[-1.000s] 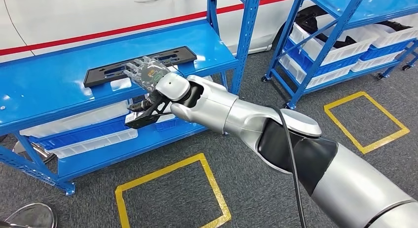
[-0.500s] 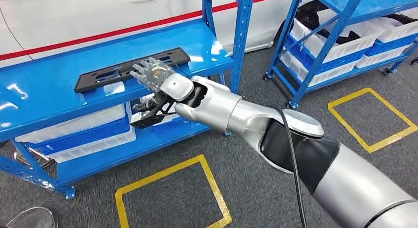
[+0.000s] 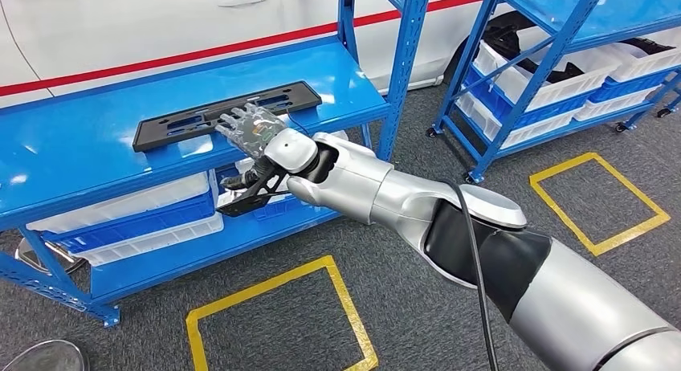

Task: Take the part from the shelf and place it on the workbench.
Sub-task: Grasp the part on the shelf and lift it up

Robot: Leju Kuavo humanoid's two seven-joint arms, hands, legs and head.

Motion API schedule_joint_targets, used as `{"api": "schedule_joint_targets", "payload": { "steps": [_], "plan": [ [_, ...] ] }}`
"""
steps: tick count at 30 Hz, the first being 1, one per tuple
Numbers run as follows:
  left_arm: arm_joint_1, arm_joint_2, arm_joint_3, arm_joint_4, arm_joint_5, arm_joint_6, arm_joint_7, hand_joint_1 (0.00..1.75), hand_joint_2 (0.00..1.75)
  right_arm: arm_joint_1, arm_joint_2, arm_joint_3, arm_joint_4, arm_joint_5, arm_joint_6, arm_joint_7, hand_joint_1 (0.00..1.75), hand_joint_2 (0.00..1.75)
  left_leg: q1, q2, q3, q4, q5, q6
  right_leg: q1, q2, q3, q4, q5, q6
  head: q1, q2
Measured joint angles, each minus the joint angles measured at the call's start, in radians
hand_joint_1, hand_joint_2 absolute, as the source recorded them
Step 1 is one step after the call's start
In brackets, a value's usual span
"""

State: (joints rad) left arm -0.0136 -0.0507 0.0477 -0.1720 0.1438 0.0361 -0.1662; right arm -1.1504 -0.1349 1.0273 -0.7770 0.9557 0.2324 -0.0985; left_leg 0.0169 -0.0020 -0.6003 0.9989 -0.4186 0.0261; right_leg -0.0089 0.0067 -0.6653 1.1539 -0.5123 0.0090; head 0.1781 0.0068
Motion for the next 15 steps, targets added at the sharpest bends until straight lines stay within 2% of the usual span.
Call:
{"api": "schedule_joint_targets", "payload": {
  "steps": [1, 2, 3, 4, 6, 7, 8, 9, 12, 14, 15],
  "plan": [
    [-0.001, 0.0, 0.0, 0.0, 0.0, 0.0, 0.0, 0.0, 0.0, 0.002, -0.001, 0.0, 0.001, 0.0, 0.0, 0.0, 0.0, 0.0, -0.001, 0.0, 0.0, 0.001, -0.002, 0.004, -0.001, 0.0, -0.036, 0.067, -0.027, 0.002, 0.0, 0.0],
    [-0.001, 0.0, 0.0, 0.0, 0.0, 0.0, 0.0, 0.0, 0.0, 0.006, -0.002, 0.0, 0.002, 0.001, 0.0, 0.0, 0.0, 0.0, -0.001, 0.0, 0.0, 0.003, -0.004, 0.005, -0.002, -0.001, -0.067, 0.121, -0.042, 0.003, 0.0, 0.0],
    [-0.001, 0.0, 0.0, 0.0, 0.0, 0.0, 0.0, 0.0, 0.0, 0.009, -0.002, 0.0, 0.004, 0.001, 0.0, 0.0, 0.0, 0.0, -0.001, 0.0, 0.001, 0.005, -0.007, 0.005, -0.003, -0.001, -0.086, 0.147, -0.039, 0.004, 0.0, 0.0],
    [-0.001, 0.0, 0.0, 0.0, 0.0, 0.0, 0.0, 0.0, 0.0, 0.01, -0.002, 0.0, 0.005, 0.001, 0.0, 0.0, 0.0, 0.0, -0.001, -0.001, 0.001, 0.01, -0.011, 0.005, -0.003, -0.001, -0.085, 0.134, -0.017, 0.003, 0.0, 0.0],
    [0.0, -0.001, 0.0, 0.0, 0.0, 0.0, 0.001, 0.0, 0.0, 0.009, -0.002, 0.0, 0.007, 0.002, 0.0, 0.0, 0.0, 0.0, -0.001, -0.004, 0.003, 0.021, -0.022, 0.001, -0.004, -0.002, -0.036, 0.02, 0.053, -0.003, 0.0, 0.0],
    [0.0, -0.001, 0.0, 0.0, 0.0, 0.0, 0.001, 0.0, 0.0, 0.007, -0.002, 0.0, 0.008, 0.002, 0.0, 0.0, 0.0, 0.0, -0.003, -0.005, 0.002, 0.027, -0.027, -0.002, -0.002, -0.002, -0.009, -0.039, 0.075, -0.006, 0.0, 0.0],
    [0.0, -0.002, 0.0, 0.0, 0.0, 0.0, 0.001, 0.0, 0.0, 0.006, -0.002, 0.0, 0.008, 0.002, 0.0, -0.001, 0.0, 0.0, -0.004, -0.006, 0.001, 0.031, -0.031, -0.007, 0.0, -0.002, 0.01, -0.078, 0.085, -0.01, 0.0, 0.0],
    [0.0, -0.002, 0.0, 0.0, 0.0, 0.0, 0.002, 0.0, 0.0, 0.006, -0.002, 0.0, 0.009, 0.003, 0.0, -0.001, 0.0, 0.0, -0.006, -0.006, 0.0, 0.033, -0.033, -0.011, 0.003, -0.001, 0.018, -0.095, 0.083, -0.014, 0.0, 0.0],
    [-0.001, -0.003, 0.0, 0.0, -0.001, 0.0, 0.002, 0.0, 0.0, 0.006, -0.002, 0.0, 0.01, 0.004, 0.0, -0.001, 0.0, 0.0, -0.005, -0.005, 0.002, 0.034, -0.037, -0.026, 0.002, 0.001, 0.026, -0.107, 0.083, -0.026, 0.0, 0.0],
    [-0.001, -0.005, 0.0, 0.0, -0.002, -0.001, 0.003, 0.0, 0.0, 0.004, -0.004, 0.0, 0.011, 0.005, 0.0, -0.001, 0.0, 0.0, -0.003, -0.004, -0.018, 0.082, -0.066, -0.036, -0.003, 0.0, 0.037, -0.118, 0.085, -0.037, 0.0, 0.0],
    [-0.001, -0.006, 0.0, 0.0, -0.003, -0.001, 0.003, 0.0, 0.0, 0.004, -0.003, 0.0, 0.011, 0.005, 0.0, -0.001, 0.0, 0.0, -0.002, -0.003, -0.044, 0.136, -0.092, -0.041, -0.003, 0.0, 0.041, -0.12, 0.084, -0.041, 0.0, 0.0]
  ]
}}
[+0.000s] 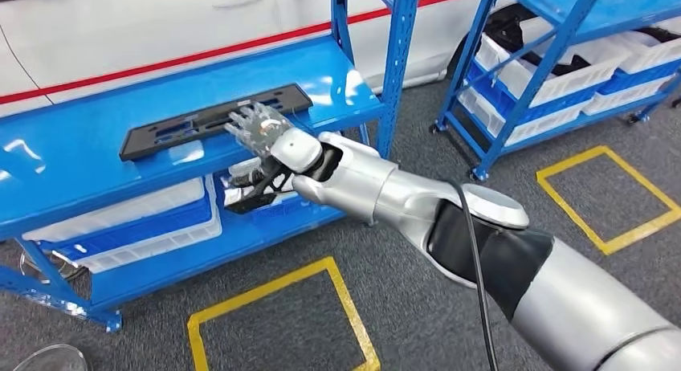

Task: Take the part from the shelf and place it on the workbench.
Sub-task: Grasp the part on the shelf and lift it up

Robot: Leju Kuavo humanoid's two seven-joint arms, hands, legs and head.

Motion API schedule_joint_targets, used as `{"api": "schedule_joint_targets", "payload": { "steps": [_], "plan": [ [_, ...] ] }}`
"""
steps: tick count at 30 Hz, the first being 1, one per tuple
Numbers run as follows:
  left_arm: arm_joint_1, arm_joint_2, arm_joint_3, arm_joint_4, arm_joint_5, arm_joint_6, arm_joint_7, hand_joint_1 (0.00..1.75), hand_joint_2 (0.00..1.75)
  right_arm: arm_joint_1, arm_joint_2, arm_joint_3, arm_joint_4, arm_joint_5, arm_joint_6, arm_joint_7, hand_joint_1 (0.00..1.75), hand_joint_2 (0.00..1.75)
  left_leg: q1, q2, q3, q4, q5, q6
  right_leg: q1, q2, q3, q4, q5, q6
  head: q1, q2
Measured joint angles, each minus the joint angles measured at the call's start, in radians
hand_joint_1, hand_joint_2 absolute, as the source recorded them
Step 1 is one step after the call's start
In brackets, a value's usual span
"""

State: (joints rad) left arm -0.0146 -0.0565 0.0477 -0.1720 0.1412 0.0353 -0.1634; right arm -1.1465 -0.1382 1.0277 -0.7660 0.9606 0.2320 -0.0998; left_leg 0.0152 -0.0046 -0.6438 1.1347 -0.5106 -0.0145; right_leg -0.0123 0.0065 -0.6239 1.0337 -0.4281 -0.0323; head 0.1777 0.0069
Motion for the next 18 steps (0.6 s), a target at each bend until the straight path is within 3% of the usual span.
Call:
{"api": "schedule_joint_targets", "payload": {
  "steps": [2, 3, 4, 6, 8, 11, 14, 16, 18],
  "plan": [
    [-0.001, -0.001, 0.0, 0.0, -0.001, 0.0, 0.0, 0.0, 0.0, 0.004, 0.001, 0.0, 0.0, 0.0, 0.0, -0.001, 0.0, 0.0, 0.002, 0.0, -0.068, 0.124, -0.045, -0.006, 0.002, 0.0, 0.004, 0.0, -0.003, -0.005, 0.0, 0.0],
    [0.0, -0.001, 0.0, 0.0, -0.002, 0.0, 0.0, 0.0, 0.0, 0.007, 0.001, 0.0, 0.001, 0.0, 0.0, -0.002, 0.0, 0.0, 0.002, 0.0, -0.09, 0.158, -0.047, -0.007, 0.002, 0.0, 0.006, 0.0, -0.005, -0.006, 0.0, 0.0],
    [0.001, -0.001, 0.0, 0.0, -0.003, 0.0, 0.001, 0.0, 0.0, 0.009, 0.0, 0.0, 0.001, 0.0, 0.0, -0.002, 0.0, 0.0, 0.002, 0.0, -0.095, 0.155, -0.031, -0.006, 0.003, 0.001, 0.008, 0.0, -0.007, -0.006, 0.0, 0.0],
    [0.002, 0.0, 0.0, 0.0, -0.004, 0.0, 0.001, 0.0, 0.0, 0.009, 0.0, 0.0, 0.001, 0.0, 0.0, -0.002, 0.0, 0.0, 0.001, 0.0, -0.049, 0.042, 0.045, 0.002, 0.004, 0.002, 0.016, 0.001, -0.012, -0.003, 0.0, 0.0],
    [0.001, 0.0, 0.0, 0.0, -0.004, 0.0, 0.001, 0.0, 0.0, 0.008, 0.0, 0.0, 0.001, 0.001, 0.0, -0.002, 0.0, 0.0, -0.004, 0.0, 0.01, -0.078, 0.09, 0.013, 0.007, 0.003, 0.021, 0.001, -0.017, 0.003, 0.0, 0.0],
    [0.0, 0.0, 0.0, 0.0, -0.005, 0.0, 0.002, 0.0, 0.0, 0.008, 0.0, 0.0, 0.001, 0.003, 0.0, -0.002, 0.0, 0.0, -0.01, 0.0, 0.03, -0.12, 0.09, 0.023, 0.008, 0.004, 0.022, -0.003, -0.018, 0.017, 0.0, 0.0],
    [0.002, -0.001, 0.0, 0.0, -0.005, 0.0, 0.002, 0.0, 0.0, 0.006, -0.001, 0.0, 0.001, 0.003, 0.0, -0.002, 0.0, 0.0, -0.002, 0.002, 0.041, -0.137, 0.096, 0.035, 0.009, 0.001, 0.017, 0.012, -0.033, 0.03, 0.0, 0.0],
    [0.001, -0.001, 0.0, 0.0, -0.005, 0.0, 0.002, 0.0, 0.0, 0.004, -0.003, 0.0, 0.002, 0.004, 0.001, -0.001, 0.0, 0.0, 0.0, 0.004, 0.046, -0.142, 0.097, 0.042, 0.007, 0.0, -0.022, 0.093, -0.077, 0.034, 0.0, 0.0],
    [0.0, -0.002, 0.0, 0.0, -0.005, 0.0, 0.002, 0.0, 0.0, 0.007, -0.005, 0.0, 0.003, 0.004, 0.002, -0.002, 0.0, 0.0, -0.001, 0.005, 0.046, -0.141, 0.094, 0.047, 0.005, -0.001, -0.092, 0.224, -0.129, 0.039, 0.0, 0.0]
  ]
}}
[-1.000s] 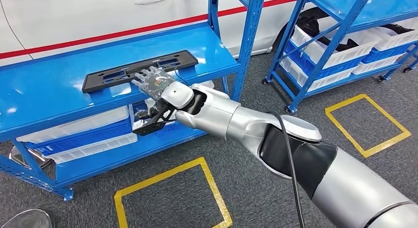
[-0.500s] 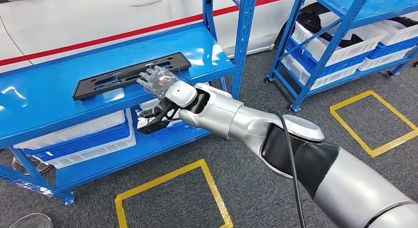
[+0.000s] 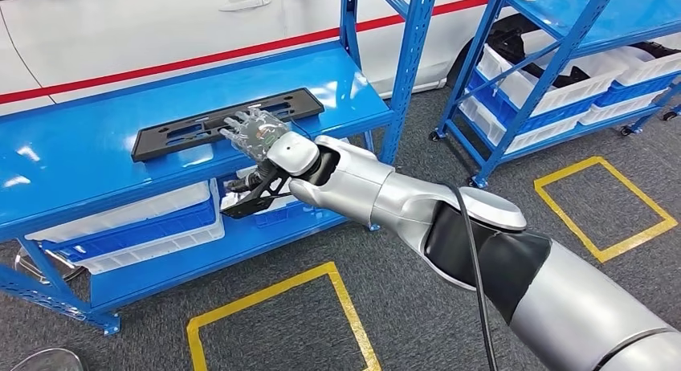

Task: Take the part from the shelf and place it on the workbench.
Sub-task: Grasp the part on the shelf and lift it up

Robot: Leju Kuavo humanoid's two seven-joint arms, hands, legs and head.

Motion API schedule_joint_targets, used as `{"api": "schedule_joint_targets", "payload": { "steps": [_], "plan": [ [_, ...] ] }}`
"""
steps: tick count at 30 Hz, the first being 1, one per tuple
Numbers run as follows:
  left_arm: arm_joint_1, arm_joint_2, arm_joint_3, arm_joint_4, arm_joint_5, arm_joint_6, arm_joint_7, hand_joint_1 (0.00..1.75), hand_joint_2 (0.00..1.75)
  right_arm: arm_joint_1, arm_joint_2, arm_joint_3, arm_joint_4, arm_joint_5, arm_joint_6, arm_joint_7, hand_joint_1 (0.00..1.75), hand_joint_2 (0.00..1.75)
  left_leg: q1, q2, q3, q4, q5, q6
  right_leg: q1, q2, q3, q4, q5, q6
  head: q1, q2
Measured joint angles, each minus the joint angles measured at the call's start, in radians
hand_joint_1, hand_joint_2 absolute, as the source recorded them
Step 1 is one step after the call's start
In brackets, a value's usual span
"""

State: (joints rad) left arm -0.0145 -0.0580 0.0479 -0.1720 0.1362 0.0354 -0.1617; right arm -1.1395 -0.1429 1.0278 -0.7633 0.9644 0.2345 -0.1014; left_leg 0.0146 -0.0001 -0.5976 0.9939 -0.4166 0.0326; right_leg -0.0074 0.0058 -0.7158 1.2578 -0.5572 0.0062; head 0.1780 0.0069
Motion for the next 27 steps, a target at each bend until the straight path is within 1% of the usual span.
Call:
{"api": "schedule_joint_targets", "payload": {
  "steps": [1, 2, 3, 4, 5, 6, 7, 8, 9, 17, 19, 20, 21, 22, 23, 24, 25, 26, 27],
  "plan": [
    [0.0, 0.0, 0.0, 0.0, 0.0, 0.0, 0.0, 0.0, 0.0, 0.003, -0.001, 0.0, 0.001, 0.0, 0.001, 0.0, 0.0, 0.0, 0.0, 0.0, 0.0, 0.002, -0.002, 0.001, -0.002, 0.0, -0.027, 0.044, -0.008, 0.002, 0.0, 0.0],
    [0.0, 0.0, 0.0, 0.0, 0.0, 0.0, 0.0, 0.0, 0.0, 0.005, -0.001, 0.0, 0.001, 0.0, 0.001, 0.0, 0.0, 0.0, 0.0, -0.001, 0.001, 0.004, -0.005, 0.001, -0.005, -0.001, -0.037, 0.053, 0.004, 0.005, 0.0, 0.0],
    [0.0, -0.001, 0.0, 0.0, 0.0, 0.0, 0.0, 0.0, 0.0, 0.006, -0.002, 0.001, 0.002, 0.0, 0.001, 0.0, 0.0, 0.0, 0.001, -0.002, 0.002, 0.009, -0.01, -0.001, -0.008, -0.001, -0.027, 0.022, 0.035, 0.006, 0.0, 0.0],
    [0.001, -0.001, 0.0, 0.0, 0.0, 0.0, 0.0, 0.0, 0.0, 0.004, -0.002, 0.001, 0.002, 0.001, 0.001, 0.0, 0.0, 0.0, 0.002, -0.003, 0.003, 0.015, -0.016, -0.004, -0.011, -0.002, -0.001, -0.042, 0.076, 0.006, 0.0, 0.0],
    [0.001, -0.002, 0.0, 0.0, 0.0, 0.0, 0.0, 0.0, 0.0, 0.003, -0.003, 0.001, 0.002, 0.001, 0.001, 0.0, 0.0, 0.0, 0.001, -0.004, 0.003, 0.023, -0.022, -0.009, -0.011, -0.003, 0.029, -0.106, 0.104, 0.005, 0.0, 0.0],
    [0.001, -0.002, 0.0, 0.0, 0.0, 0.0, 0.0, 0.0, 0.0, 0.001, -0.003, 0.001, 0.002, 0.002, 0.001, 0.0, 0.0, 0.0, 0.0, -0.006, 0.001, 0.031, -0.029, -0.015, -0.011, -0.004, 0.053, -0.158, 0.123, 0.003, 0.0, 0.0],
    [0.001, -0.002, 0.0, 0.0, 0.0, 0.0, 0.0, 0.0, 0.0, 0.001, -0.003, 0.002, 0.002, 0.002, 0.001, 0.0, 0.0, 0.0, -0.002, -0.006, -0.001, 0.037, -0.033, -0.02, -0.009, -0.004, 0.067, -0.188, 0.128, 0.0, 0.0, 0.0],
    [0.001, -0.002, 0.0, 0.0, 0.0, 0.0, 0.0, 0.0, 0.0, 0.001, -0.003, 0.002, 0.002, 0.003, 0.002, 0.0, 0.0, 0.0, -0.003, -0.006, -0.003, 0.04, -0.035, -0.024, -0.007, -0.003, 0.07, -0.195, 0.122, -0.003, 0.0, 0.0],
    [0.0, -0.002, 0.0, 0.0, 0.0, 0.0, 0.0, 0.0, 0.0, 0.001, -0.003, 0.002, 0.002, 0.003, 0.002, 0.0, 0.0, 0.0, -0.004, -0.006, -0.004, 0.041, -0.035, -0.027, -0.006, -0.003, 0.07, -0.197, 0.123, -0.005, 0.0, 0.0],
    [0.0, -0.002, 0.0, 0.0, 0.0, 0.0, 0.0, 0.0, 0.0, 0.002, -0.002, 0.003, 0.002, 0.003, 0.002, 0.0, 0.0, 0.0, -0.003, -0.006, -0.003, 0.04, -0.035, -0.028, -0.005, -0.003, 0.07, -0.197, 0.122, -0.006, 0.0, 0.0],
    [0.001, -0.003, 0.0, 0.0, 0.0, 0.0, 0.0, 0.0, 0.0, 0.0, -0.004, 0.003, 0.002, 0.003, 0.002, 0.0, 0.0, 0.0, -0.001, -0.004, -0.009, 0.059, -0.05, -0.037, -0.008, -0.002, 0.079, -0.206, 0.123, -0.021, 0.0, 0.0],
    [0.001, -0.004, 0.0, 0.0, 0.0, 0.0, 0.0, 0.0, 0.0, -0.001, -0.004, 0.004, 0.002, 0.004, 0.002, 0.0, 0.0, 0.0, 0.0, -0.004, -0.039, 0.121, -0.081, -0.044, -0.008, -0.002, 0.085, -0.211, 0.122, -0.03, 0.0, 0.0],
    [0.002, -0.004, 0.0, 0.0, 0.0, 0.0, 0.0, 0.0, 0.0, -0.001, -0.004, 0.005, 0.002, 0.004, 0.002, 0.0, 0.0, 0.0, 0.002, -0.003, -0.071, 0.178, -0.094, -0.049, -0.007, -0.001, 0.094, -0.215, 0.12, -0.039, 0.0, 0.0],
    [0.002, -0.004, 0.0, 0.0, 0.0, 0.0, 0.0, 0.0, 0.0, -0.001, -0.003, 0.006, 0.002, 0.004, 0.003, -0.001, 0.0, 0.0, -0.001, -0.003, -0.076, 0.171, -0.08, -0.043, -0.003, 0.0, 0.101, -0.216, 0.114, -0.04, 0.0, 0.0],
    [0.001, -0.003, 0.0, 0.0, 0.0, 0.0, 0.001, 0.0, 0.0, 0.0, -0.002, 0.007, 0.003, 0.004, 0.003, -0.002, 0.0, 0.0, -0.005, -0.003, -0.076, 0.154, -0.062, -0.034, 0.0, 0.001, 0.108, -0.219, 0.109, -0.035, 0.0, 0.0],
    [0.002, -0.002, 0.0, 0.0, -0.001, 0.0, 0.001, 0.0, 0.0, -0.001, -0.002, 0.008, 0.003, 0.004, 0.003, -0.002, 0.0, 0.0, -0.006, -0.003, -0.047, 0.083, -0.022, -0.022, 0.003, 0.001, 0.115, -0.222, 0.104, -0.027, 0.0, 0.0],
    [0.002, -0.002, 0.0, 0.0, -0.001, 0.0, 0.001, 0.0, 0.0, -0.002, -0.003, 0.008, 0.003, 0.004, 0.002, -0.002, 0.0, 0.0, -0.008, -0.002, -0.013, 0.015, 0.002, -0.012, 0.004, 0.001, 0.119, -0.221, 0.098, -0.017, 0.0, 0.0],
    [0.002, -0.002, 0.0, 0.0, -0.002, 0.0, 0.001, 0.0, 0.0, -0.003, -0.003, 0.008, 0.003, 0.004, 0.002, -0.002, 0.0, 0.0, -0.005, -0.001, -0.006, 0.004, 0.004, -0.007, 0.004, 0.0, 0.113, -0.206, 0.087, -0.01, 0.0, 0.0],
    [0.002, -0.002, 0.0, 0.0, -0.002, 0.0, 0.001, 0.0, 0.0, -0.004, -0.003, 0.008, 0.003, 0.004, 0.002, -0.002, 0.0, 0.0, -0.003, 0.0, 0.0, -0.004, 0.006, -0.003, 0.004, 0.0, 0.096, -0.17, 0.066, -0.006, 0.0, 0.0]
  ]
}}
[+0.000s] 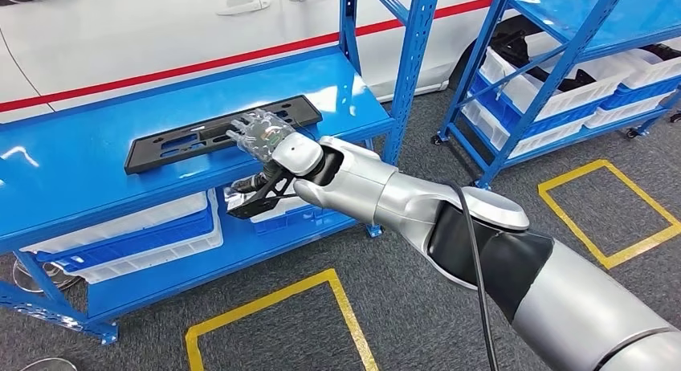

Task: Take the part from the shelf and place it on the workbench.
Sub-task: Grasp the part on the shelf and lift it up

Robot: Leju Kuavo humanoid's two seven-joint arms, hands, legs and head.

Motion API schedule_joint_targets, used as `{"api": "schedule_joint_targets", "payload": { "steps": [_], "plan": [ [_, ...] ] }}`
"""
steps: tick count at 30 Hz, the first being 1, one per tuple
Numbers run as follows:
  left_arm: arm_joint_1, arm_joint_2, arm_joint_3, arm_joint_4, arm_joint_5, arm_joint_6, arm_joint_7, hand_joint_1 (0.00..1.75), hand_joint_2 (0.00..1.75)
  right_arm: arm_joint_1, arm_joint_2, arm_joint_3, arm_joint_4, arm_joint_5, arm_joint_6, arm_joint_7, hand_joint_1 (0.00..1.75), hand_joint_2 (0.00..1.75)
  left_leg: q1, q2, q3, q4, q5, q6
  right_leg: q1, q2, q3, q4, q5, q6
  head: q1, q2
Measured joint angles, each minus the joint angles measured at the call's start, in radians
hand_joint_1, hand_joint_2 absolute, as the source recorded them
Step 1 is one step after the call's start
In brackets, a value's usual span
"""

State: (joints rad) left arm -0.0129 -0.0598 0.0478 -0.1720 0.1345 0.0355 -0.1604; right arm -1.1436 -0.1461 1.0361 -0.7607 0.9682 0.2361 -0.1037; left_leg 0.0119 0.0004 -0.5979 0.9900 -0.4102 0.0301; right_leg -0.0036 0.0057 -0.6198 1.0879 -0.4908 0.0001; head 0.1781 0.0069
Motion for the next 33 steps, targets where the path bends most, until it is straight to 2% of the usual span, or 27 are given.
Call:
{"api": "schedule_joint_targets", "payload": {
  "steps": [2, 3, 4, 5, 6, 8, 9, 11, 14, 16, 18, 19, 20, 21, 22, 24, 25, 27, 29, 31, 33],
  "plan": [
    [-0.001, 0.0, 0.0, 0.0, 0.0, 0.0, 0.0, 0.0, 0.0, 0.002, 0.0, 0.0, 0.001, 0.0, 0.0, 0.0, 0.0, 0.0, 0.0, 0.001, 0.003, -0.002, -0.001, 0.005, -0.003, 0.0, -0.064, 0.121, -0.051, 0.005, 0.0, 0.0],
    [-0.002, 0.0, 0.0, 0.0, 0.0, 0.0, 0.0, 0.0, 0.0, 0.006, 0.0, 0.001, 0.002, 0.0, 0.001, 0.0, 0.0, 0.0, -0.001, 0.001, 0.003, 0.0, -0.003, 0.006, -0.005, -0.001, -0.097, 0.176, -0.066, 0.008, 0.0, 0.0],
    [-0.002, 0.0, 0.0, 0.0, -0.001, 0.0, 0.0, 0.0, 0.0, 0.01, 0.0, 0.002, 0.003, 0.0, 0.001, 0.0, 0.0, 0.0, -0.001, 0.001, 0.003, 0.003, -0.006, 0.007, -0.008, -0.001, -0.118, 0.204, -0.064, 0.011, 0.0, 0.0],
    [-0.002, 0.0, 0.0, 0.0, -0.001, 0.0, 0.0, 0.0, 0.0, 0.013, 0.0, 0.003, 0.004, 0.0, 0.001, 0.0, 0.0, 0.0, 0.0, 0.0, 0.004, 0.007, -0.011, 0.006, -0.01, -0.001, -0.122, 0.196, -0.043, 0.013, 0.0, 0.0],
    [-0.002, 0.0, 0.0, 0.0, -0.002, 0.0, 0.0, 0.0, 0.0, 0.014, 0.0, 0.004, 0.005, 0.0, 0.001, 0.0, 0.0, 0.0, 0.0, -0.001, 0.004, 0.014, -0.016, 0.004, -0.013, -0.002, -0.108, 0.154, -0.009, 0.014, 0.0, 0.0],
    [-0.002, -0.002, 0.0, 0.0, -0.003, 0.0, 0.0, 0.0, 0.0, 0.013, 0.0, 0.005, 0.006, 0.001, 0.001, 0.0, 0.0, 0.0, 0.0, -0.004, 0.001, 0.031, -0.03, -0.004, -0.014, -0.004, -0.057, 0.035, 0.048, 0.011, 0.0, 0.0],
    [-0.002, -0.002, 0.0, 0.0, -0.004, 0.0, 0.001, 0.0, 0.0, 0.012, 0.001, 0.006, 0.007, 0.002, 0.0, -0.001, 0.0, 0.0, -0.001, -0.005, -0.002, 0.039, -0.036, -0.009, -0.013, -0.005, -0.038, -0.005, 0.06, 0.007, 0.0, 0.0],
    [-0.003, -0.002, 0.0, 0.0, -0.006, 0.0, 0.001, 0.0, 0.0, 0.014, 0.003, 0.007, 0.008, 0.002, 0.0, -0.001, 0.0, 0.0, -0.003, -0.006, -0.007, 0.044, -0.039, -0.019, -0.007, -0.004, -0.028, -0.027, 0.058, -0.002, 0.0, 0.0],
    [-0.002, -0.003, 0.0, 0.0, -0.007, 0.0, 0.002, 0.0, 0.0, 0.014, 0.004, 0.008, 0.01, 0.003, -0.001, 0.0, 0.0, 0.0, 0.0, -0.005, -0.008, 0.054, -0.051, -0.034, -0.01, -0.002, -0.02, -0.039, 0.06, -0.02, 0.0, 0.0],
    [-0.003, -0.004, 0.0, 0.0, -0.008, 0.0, 0.002, 0.0, 0.0, 0.013, 0.007, 0.008, 0.011, 0.003, -0.002, 0.0, 0.0, 0.0, 0.002, -0.004, -0.042, 0.132, -0.094, -0.044, -0.013, -0.002, -0.01, -0.048, 0.061, -0.03, -0.001, 0.0],
    [-0.004, -0.005, 0.0, 0.0, -0.008, 0.0, 0.002, 0.0, 0.0, 0.016, 0.009, 0.008, 0.012, 0.003, -0.002, -0.001, 0.0, 0.0, 0.003, -0.004, -0.108, 0.257, -0.144, -0.05, -0.011, -0.002, -0.005, -0.049, 0.058, -0.034, 0.0, 0.0],
    [-0.003, -0.005, 0.0, 0.0, -0.008, 0.0, 0.002, 0.0, 0.0, 0.018, 0.01, 0.008, 0.013, 0.003, -0.002, -0.001, 0.0, 0.0, 0.004, -0.004, -0.133, 0.298, -0.15, -0.051, -0.01, -0.002, -0.004, -0.048, 0.056, -0.035, 0.0, 0.0],
    [-0.002, -0.005, 0.0, 0.0, -0.008, 0.0, 0.002, 0.0, 0.0, 0.02, 0.01, 0.008, 0.014, 0.003, -0.002, -0.001, 0.0, 0.0, 0.003, -0.004, -0.142, 0.303, -0.137, -0.051, -0.01, -0.001, -0.002, -0.048, 0.054, -0.035, 0.0, 0.0],
    [-0.001, -0.005, 0.0, 0.0, -0.008, 0.0, 0.002, 0.0, 0.0, 0.02, 0.01, 0.008, 0.014, 0.003, -0.002, -0.001, 0.0, 0.0, 0.003, -0.004, -0.131, 0.269, -0.107, -0.049, -0.009, -0.001, 0.001, -0.047, 0.052, -0.035, -0.001, 0.0],
    [0.0, -0.005, 0.0, 0.0, -0.008, 0.0, 0.002, 0.0, 0.0, 0.019, 0.011, 0.008, 0.015, 0.003, -0.002, -0.001, 0.0, 0.0, 0.003, -0.004, -0.103, 0.204, -0.065, -0.045, -0.009, 0.0, 0.005, -0.047, 0.049, -0.033, -0.001, 0.0],
    [-0.001, -0.004, 0.0, 0.0, -0.008, 0.0, 0.002, 0.0, 0.0, 0.017, 0.012, 0.008, 0.015, 0.003, -0.002, -0.001, 0.0, 0.0, 0.0, -0.004, -0.043, 0.079, -0.015, -0.036, -0.007, 0.001, 0.011, -0.047, 0.044, -0.028, 0.0, 0.0],
    [-0.002, -0.004, 0.0, 0.0, -0.008, 0.0, 0.002, 0.0, 0.0, 0.016, 0.012, 0.008, 0.015, 0.003, -0.003, -0.001, 0.0, 0.0, -0.003, -0.005, -0.027, 0.044, -0.007, -0.032, -0.006, 0.001, 0.013, -0.049, 0.043, -0.024, 0.0, 0.0],
    [-0.003, -0.004, 0.0, 0.0, -0.009, 0.0, 0.002, 0.0, 0.0, 0.015, 0.012, 0.008, 0.016, 0.003, -0.003, -0.001, 0.0, 0.0, -0.008, -0.006, -0.021, 0.029, -0.011, -0.025, -0.006, 0.002, 0.013, -0.053, 0.044, -0.013, 0.0, 0.0],
    [-0.002, -0.004, 0.0, 0.0, -0.009, 0.0, 0.002, 0.0, 0.0, 0.014, 0.012, 0.008, 0.016, 0.004, -0.004, -0.001, 0.0, 0.0, -0.003, -0.005, -0.013, 0.018, -0.007, -0.013, -0.006, 0.0, 0.011, -0.046, 0.035, -0.003, 0.0, 0.0],
    [-0.003, -0.004, 0.0, 0.0, -0.009, 0.0, 0.002, 0.0, 0.0, 0.011, 0.011, 0.008, 0.017, 0.004, -0.005, -0.001, 0.0, 0.0, 0.002, -0.003, -0.003, 0.005, -0.002, -0.001, -0.005, 0.0, -0.021, 0.022, -0.005, 0.004, 0.0, 0.0],
    [-0.004, -0.004, 0.0, 0.0, -0.009, -0.001, 0.001, 0.0, 0.0, 0.013, 0.01, 0.008, 0.019, 0.005, -0.006, 0.0, 0.0, 0.0, 0.0, -0.002, -0.002, 0.005, -0.005, 0.005, -0.007, 0.0, -0.089, 0.152, -0.059, 0.007, 0.0, 0.0]
  ]
}}
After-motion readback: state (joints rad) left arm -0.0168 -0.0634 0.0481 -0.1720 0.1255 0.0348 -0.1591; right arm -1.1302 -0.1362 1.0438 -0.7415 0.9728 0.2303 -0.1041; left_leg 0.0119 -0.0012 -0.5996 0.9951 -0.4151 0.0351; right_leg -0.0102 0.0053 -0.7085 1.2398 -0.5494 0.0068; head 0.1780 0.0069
